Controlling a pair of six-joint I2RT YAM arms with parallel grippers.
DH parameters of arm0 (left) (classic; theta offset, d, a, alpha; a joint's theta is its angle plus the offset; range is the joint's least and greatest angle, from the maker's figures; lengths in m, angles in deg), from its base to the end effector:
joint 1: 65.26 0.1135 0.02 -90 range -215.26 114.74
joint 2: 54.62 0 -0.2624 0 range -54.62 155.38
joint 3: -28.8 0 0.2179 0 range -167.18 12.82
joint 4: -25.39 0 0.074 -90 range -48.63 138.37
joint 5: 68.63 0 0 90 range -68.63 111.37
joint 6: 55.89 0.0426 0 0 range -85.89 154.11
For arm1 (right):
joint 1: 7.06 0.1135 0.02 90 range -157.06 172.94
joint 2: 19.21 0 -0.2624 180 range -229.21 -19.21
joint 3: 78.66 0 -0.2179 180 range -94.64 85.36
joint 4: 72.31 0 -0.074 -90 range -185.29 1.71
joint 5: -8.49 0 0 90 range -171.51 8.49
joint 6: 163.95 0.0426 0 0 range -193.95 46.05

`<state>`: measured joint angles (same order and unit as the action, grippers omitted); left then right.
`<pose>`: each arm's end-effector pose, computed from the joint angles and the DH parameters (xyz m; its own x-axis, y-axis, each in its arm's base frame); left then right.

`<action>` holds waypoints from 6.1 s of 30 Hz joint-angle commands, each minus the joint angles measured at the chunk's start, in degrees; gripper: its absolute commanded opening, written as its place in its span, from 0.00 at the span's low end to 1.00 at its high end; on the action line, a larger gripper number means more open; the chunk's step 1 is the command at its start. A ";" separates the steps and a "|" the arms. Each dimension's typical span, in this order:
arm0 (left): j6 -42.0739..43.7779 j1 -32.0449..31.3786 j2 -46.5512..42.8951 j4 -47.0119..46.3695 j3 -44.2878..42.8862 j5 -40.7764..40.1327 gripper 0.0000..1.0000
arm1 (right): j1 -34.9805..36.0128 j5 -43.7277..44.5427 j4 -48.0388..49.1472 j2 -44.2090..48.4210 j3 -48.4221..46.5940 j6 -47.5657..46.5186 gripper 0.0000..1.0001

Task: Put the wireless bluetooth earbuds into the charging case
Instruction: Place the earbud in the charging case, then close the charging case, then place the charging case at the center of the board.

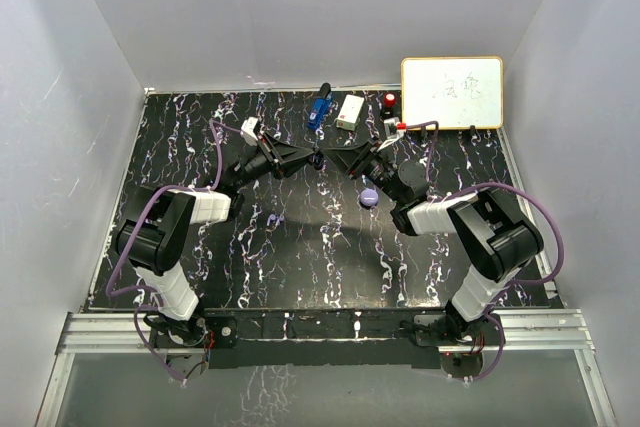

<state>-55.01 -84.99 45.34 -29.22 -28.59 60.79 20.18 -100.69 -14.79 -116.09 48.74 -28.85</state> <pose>0.3019 -0.1370 0.2468 -0.8422 -0.5185 -0.1475 0.2093 -0.0625 -0.9759 0.2769 0.1583 0.2480 -0.3639 0.5651 -0.7404 -0.6501 0.4152 0.6364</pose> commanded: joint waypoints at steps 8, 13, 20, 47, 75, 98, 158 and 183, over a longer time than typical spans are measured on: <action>0.92 -0.06 -2.43 -1.27 -0.28 0.06 0.00 | -0.37 2.11 -1.90 3.94 0.17 -1.95 0.43; 1.38 -0.08 -2.66 -0.43 -0.29 -0.04 0.00 | -0.43 4.45 -4.48 6.54 0.93 -3.76 0.47; 2.67 -0.12 -3.43 1.15 -0.47 -0.38 0.00 | -0.36 6.86 -15.44 8.28 -1.51 -6.91 0.49; 4.88 0.04 -3.30 5.45 -0.80 -0.28 0.00 | -0.32 10.51 -28.10 9.95 -4.94 -9.30 0.51; -1.09 -1.70 1.70 5.61 -5.48 -13.25 0.00 | 5.28 13.85 -38.54 4.85 -8.22 -14.63 0.65; -2.53 -2.73 -0.38 3.76 -1.96 -12.97 0.00 | 6.42 20.29 -35.26 2.64 -8.57 -13.59 0.65; 20.77 8.45 13.76 27.07 -13.89 -13.69 0.00 | 6.03 28.96 -51.72 13.96 -9.41 -21.55 0.98; 28.61 9.90 16.22 39.34 -19.41 -17.23 0.24 | 5.73 37.47 -69.13 11.39 -15.94 -18.60 0.98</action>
<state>-28.02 -75.79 62.30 7.85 -46.38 44.12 26.19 -68.47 -77.74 -103.81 38.18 -48.87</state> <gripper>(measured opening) 0.221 0.983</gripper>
